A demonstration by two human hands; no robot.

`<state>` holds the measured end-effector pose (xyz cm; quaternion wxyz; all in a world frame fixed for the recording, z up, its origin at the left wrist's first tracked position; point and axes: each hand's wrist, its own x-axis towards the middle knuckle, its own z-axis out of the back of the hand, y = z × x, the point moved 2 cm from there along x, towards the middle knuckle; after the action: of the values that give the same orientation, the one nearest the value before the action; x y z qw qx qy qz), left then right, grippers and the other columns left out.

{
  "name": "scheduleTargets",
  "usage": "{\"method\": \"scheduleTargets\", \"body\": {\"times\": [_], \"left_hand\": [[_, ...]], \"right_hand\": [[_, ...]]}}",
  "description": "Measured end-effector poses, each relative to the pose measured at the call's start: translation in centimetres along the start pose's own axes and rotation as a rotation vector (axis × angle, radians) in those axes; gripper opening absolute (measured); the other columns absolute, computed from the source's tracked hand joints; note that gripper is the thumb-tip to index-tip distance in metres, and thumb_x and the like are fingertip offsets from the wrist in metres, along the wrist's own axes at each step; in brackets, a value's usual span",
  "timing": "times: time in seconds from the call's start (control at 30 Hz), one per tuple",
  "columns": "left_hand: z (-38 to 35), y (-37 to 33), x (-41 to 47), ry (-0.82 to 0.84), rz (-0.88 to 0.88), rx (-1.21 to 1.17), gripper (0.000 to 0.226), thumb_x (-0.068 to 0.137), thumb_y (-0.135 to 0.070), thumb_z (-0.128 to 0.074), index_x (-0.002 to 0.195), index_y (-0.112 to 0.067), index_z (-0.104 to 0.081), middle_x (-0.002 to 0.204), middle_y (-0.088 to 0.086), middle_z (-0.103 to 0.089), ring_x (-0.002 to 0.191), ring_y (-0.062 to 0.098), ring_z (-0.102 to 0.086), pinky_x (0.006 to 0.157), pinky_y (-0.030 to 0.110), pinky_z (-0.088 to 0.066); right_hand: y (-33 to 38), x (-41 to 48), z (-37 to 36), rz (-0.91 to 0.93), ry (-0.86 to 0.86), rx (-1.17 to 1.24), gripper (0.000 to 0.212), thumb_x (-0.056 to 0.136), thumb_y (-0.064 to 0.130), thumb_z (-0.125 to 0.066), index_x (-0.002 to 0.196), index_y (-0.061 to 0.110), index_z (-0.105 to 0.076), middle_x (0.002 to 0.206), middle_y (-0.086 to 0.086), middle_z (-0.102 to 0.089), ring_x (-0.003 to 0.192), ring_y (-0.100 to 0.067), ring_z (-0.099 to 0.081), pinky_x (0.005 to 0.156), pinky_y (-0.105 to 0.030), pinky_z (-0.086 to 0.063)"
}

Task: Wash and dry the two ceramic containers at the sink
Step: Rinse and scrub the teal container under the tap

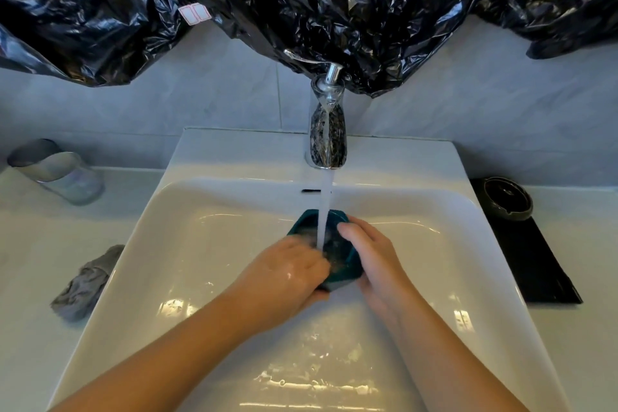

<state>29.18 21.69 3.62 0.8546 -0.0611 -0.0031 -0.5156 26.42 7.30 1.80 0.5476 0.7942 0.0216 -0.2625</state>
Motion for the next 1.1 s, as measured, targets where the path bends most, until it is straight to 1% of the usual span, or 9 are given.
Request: {"method": "scheduleTargets", "body": {"times": [0.1,0.17,0.33,0.5,0.67,0.8,0.87,0.97,1.1], "left_hand": [[0.4,-0.3,0.6,0.004,0.101,-0.068,0.025,0.085,-0.04,-0.064,0.095,-0.016,-0.063,0.084,-0.002,-0.067,0.071,0.018,-0.066,0.063,0.029,-0.053],[0.1,-1.0,1.0,-0.005,0.229,-0.183,0.03,0.093,-0.041,-0.052,0.109,-0.016,-0.055,0.101,-0.001,-0.065,0.087,0.019,-0.064,0.074,0.031,-0.052],[-0.4,1.2,-0.5,0.025,-0.045,0.044,0.022,0.075,-0.036,-0.074,0.089,-0.021,-0.066,0.084,-0.005,-0.068,0.08,0.017,-0.065,0.079,0.032,-0.056],[0.1,-1.1,0.7,0.021,0.259,-0.25,0.032,0.095,-0.042,-0.05,0.112,-0.016,-0.054,0.104,0.0,-0.064,0.088,0.018,-0.063,0.073,0.029,-0.052],[-0.2,0.7,-0.9,-0.024,-0.021,0.11,0.032,0.088,-0.043,-0.051,0.104,-0.017,-0.062,0.105,0.002,-0.065,0.105,0.022,-0.058,0.114,0.042,-0.031],[0.0,1.0,-0.2,0.01,-0.018,0.325,0.054,0.084,-0.041,-0.063,0.129,-0.012,-0.053,0.128,0.014,-0.06,0.127,0.032,-0.05,0.12,0.044,-0.016],[-0.7,0.7,0.0,0.044,-0.046,0.337,0.053,0.081,-0.036,-0.07,0.127,-0.013,-0.054,0.123,0.015,-0.063,0.122,0.033,-0.054,0.116,0.046,-0.025],[-0.7,0.8,0.0,0.092,-0.053,0.22,0.032,0.067,-0.027,-0.083,0.095,-0.021,-0.069,0.085,0.003,-0.073,0.075,0.018,-0.069,0.086,0.033,-0.055],[-1.1,0.4,-0.6,0.122,-0.1,0.194,0.029,0.057,-0.022,-0.088,0.077,-0.02,-0.067,0.065,-0.004,-0.067,0.054,0.015,-0.063,0.054,0.024,-0.054]], "right_hand": [[-0.7,-0.2,-0.6,-0.034,0.012,0.064,0.031,0.087,0.013,-0.066,0.116,0.021,-0.066,0.106,-0.011,-0.074,0.092,-0.023,-0.073,0.073,-0.033,-0.057],[-1.1,-0.2,-1.1,-0.036,0.02,0.062,0.035,0.086,0.01,-0.066,0.119,0.021,-0.066,0.107,-0.012,-0.073,0.093,-0.023,-0.073,0.074,-0.034,-0.057],[-0.6,0.2,-0.1,0.017,-0.021,-0.056,0.029,0.087,0.017,-0.066,0.115,0.023,-0.069,0.111,-0.007,-0.073,0.102,-0.021,-0.069,0.083,-0.034,-0.057],[-0.9,0.0,-1.1,-0.007,0.055,-0.009,0.038,0.087,0.015,-0.068,0.121,0.031,-0.062,0.108,-0.013,-0.072,0.088,-0.022,-0.074,0.069,-0.032,-0.058],[-0.5,0.4,0.2,0.016,-0.004,-0.032,0.025,0.092,0.018,-0.059,0.114,0.021,-0.07,0.108,-0.01,-0.073,0.102,-0.025,-0.069,0.074,-0.033,-0.055],[-0.6,0.6,0.1,0.027,-0.014,-0.085,0.029,0.084,0.025,-0.062,0.11,0.021,-0.074,0.108,-0.007,-0.074,0.107,-0.025,-0.067,0.091,-0.04,-0.057],[-0.8,0.7,0.0,0.038,-0.032,-0.115,0.034,0.078,0.029,-0.062,0.109,0.023,-0.074,0.109,-0.006,-0.074,0.107,-0.026,-0.067,0.094,-0.044,-0.056],[-0.8,0.7,0.2,0.04,-0.065,-0.109,0.026,0.089,0.022,-0.06,0.111,0.022,-0.073,0.109,-0.009,-0.073,0.104,-0.027,-0.069,0.084,-0.041,-0.06],[-0.5,0.7,0.2,0.048,-0.065,-0.121,0.024,0.091,0.018,-0.057,0.108,0.019,-0.074,0.106,-0.011,-0.074,0.1,-0.028,-0.07,0.075,-0.036,-0.059]]}}
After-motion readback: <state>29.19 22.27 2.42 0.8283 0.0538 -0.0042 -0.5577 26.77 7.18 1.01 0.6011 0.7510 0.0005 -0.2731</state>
